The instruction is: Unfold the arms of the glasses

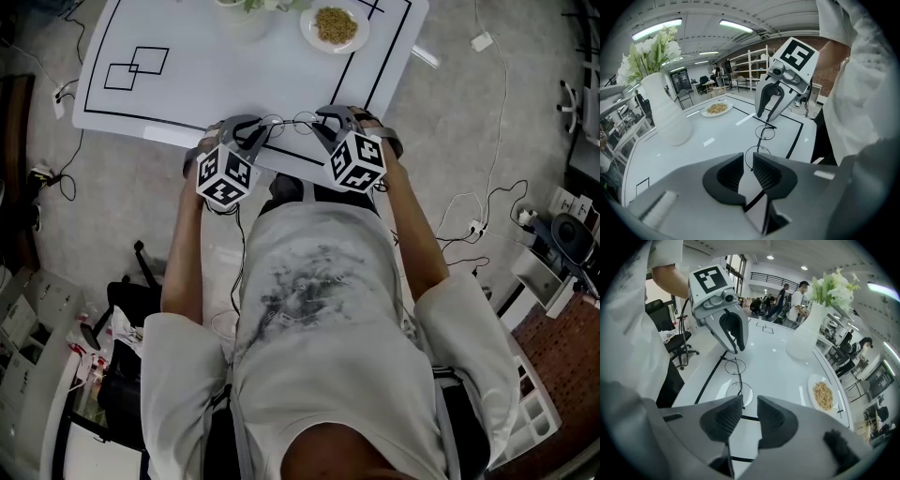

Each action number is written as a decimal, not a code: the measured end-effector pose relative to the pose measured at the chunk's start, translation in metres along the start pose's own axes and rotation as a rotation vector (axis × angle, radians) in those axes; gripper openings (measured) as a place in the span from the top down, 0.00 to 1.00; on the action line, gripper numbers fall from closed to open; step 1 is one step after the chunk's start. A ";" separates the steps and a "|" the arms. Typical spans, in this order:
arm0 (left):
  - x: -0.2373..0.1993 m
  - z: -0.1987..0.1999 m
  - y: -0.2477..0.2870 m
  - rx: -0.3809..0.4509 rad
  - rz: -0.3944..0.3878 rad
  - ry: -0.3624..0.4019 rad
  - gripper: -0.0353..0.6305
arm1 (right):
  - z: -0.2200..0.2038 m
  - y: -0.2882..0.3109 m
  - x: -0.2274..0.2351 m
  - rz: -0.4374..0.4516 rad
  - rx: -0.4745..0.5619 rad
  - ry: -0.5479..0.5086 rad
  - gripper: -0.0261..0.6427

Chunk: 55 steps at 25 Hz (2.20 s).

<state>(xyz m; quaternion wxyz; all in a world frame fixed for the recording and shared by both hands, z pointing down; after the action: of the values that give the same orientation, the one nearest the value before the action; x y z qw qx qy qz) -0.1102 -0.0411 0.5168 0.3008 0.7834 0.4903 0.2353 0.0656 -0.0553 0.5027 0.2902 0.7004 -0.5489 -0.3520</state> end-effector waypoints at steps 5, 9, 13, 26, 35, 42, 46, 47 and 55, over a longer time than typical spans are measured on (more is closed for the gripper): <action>0.002 -0.001 0.004 -0.016 -0.017 0.017 0.84 | -0.001 0.005 -0.001 0.019 -0.014 -0.024 0.81; 0.003 -0.002 0.007 -0.031 -0.033 0.036 0.84 | 0.000 0.009 -0.002 0.041 -0.028 -0.048 0.81; 0.004 -0.003 0.011 -0.045 -0.051 0.054 0.84 | 0.000 0.013 -0.004 0.069 -0.037 -0.069 0.81; 0.004 -0.001 0.020 -0.111 -0.124 0.152 0.84 | 0.001 0.022 -0.003 0.130 -0.065 -0.122 0.81; 0.007 0.000 0.025 -0.159 -0.166 0.243 0.84 | 0.004 0.024 -0.003 0.151 -0.073 -0.193 0.81; 0.010 0.002 0.026 -0.177 -0.185 0.267 0.86 | 0.006 0.025 -0.006 0.202 -0.077 -0.318 0.83; 0.010 0.002 0.027 -0.183 -0.211 0.259 0.89 | 0.007 0.026 -0.006 0.247 -0.079 -0.361 0.85; 0.009 0.001 0.027 -0.185 -0.217 0.255 0.89 | 0.007 0.027 -0.006 0.260 -0.080 -0.368 0.85; 0.005 0.003 0.030 -0.210 -0.276 0.246 0.89 | 0.009 0.032 0.000 0.371 -0.097 -0.370 0.86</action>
<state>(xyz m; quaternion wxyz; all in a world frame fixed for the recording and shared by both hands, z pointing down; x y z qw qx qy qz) -0.0874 -0.0478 0.5365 0.3481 0.6387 0.5987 0.3354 0.0398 -0.0630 0.5230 0.2775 0.4968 -0.6940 -0.4410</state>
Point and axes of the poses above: the fingertips, and each gripper's own axes: y forward along the fingers, x to its right, z out of its top, the point moved 9 cm from there along -y, backward along the fingers, and after that the axes turned 7 degrees about x, right-handed, at the moved point
